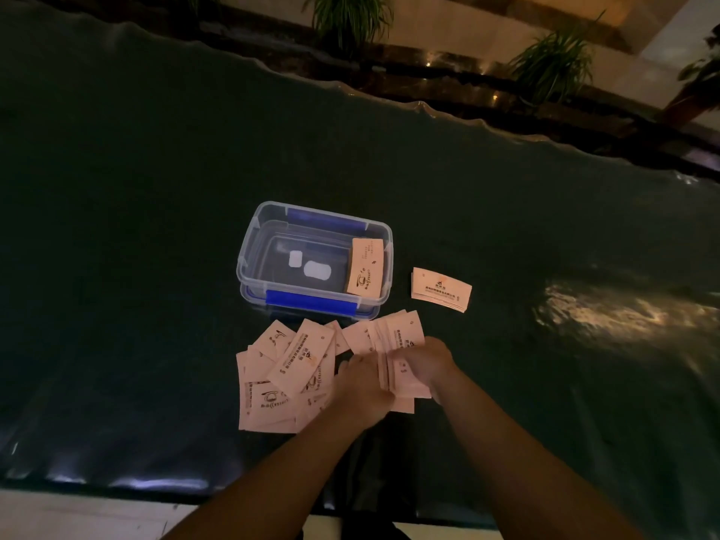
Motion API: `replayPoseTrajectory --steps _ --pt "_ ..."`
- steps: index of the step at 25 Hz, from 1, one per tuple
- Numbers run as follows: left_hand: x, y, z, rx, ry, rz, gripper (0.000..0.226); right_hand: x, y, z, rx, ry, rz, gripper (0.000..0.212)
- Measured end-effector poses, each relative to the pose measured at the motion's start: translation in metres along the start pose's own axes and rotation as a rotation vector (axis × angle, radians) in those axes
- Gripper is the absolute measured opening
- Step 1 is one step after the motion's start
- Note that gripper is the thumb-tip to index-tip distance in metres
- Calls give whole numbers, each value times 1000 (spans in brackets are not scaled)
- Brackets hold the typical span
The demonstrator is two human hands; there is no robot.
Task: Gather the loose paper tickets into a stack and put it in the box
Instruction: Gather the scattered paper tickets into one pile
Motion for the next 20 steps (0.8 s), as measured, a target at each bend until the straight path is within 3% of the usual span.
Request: replayPoseTrajectory --steps 4,8,10,15,20 --pt "-2 -22 21 20 -57 -73 61 0 -15 -9 43 18 -2 56" --pt "8 -39 3 360 218 29 82 -3 -25 -17 73 18 -4 59" --pt "15 -41 -8 502 346 68 81 -6 -29 -22 103 51 18 53" --pt "31 -44 -13 646 387 35 59 -14 -34 -32 210 78 84 39" --pt "33 -58 -12 502 328 52 57 -15 -40 -43 331 106 87 38"
Point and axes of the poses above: each hand's wrist, its own x-axis towards the middle knuckle, its own y-axis out of the palm, z = x × y, the point moved 8 cm from there along x, towards the middle knuckle, and after that the axes turned 4 degrees about -z, right-handed, at the moved point
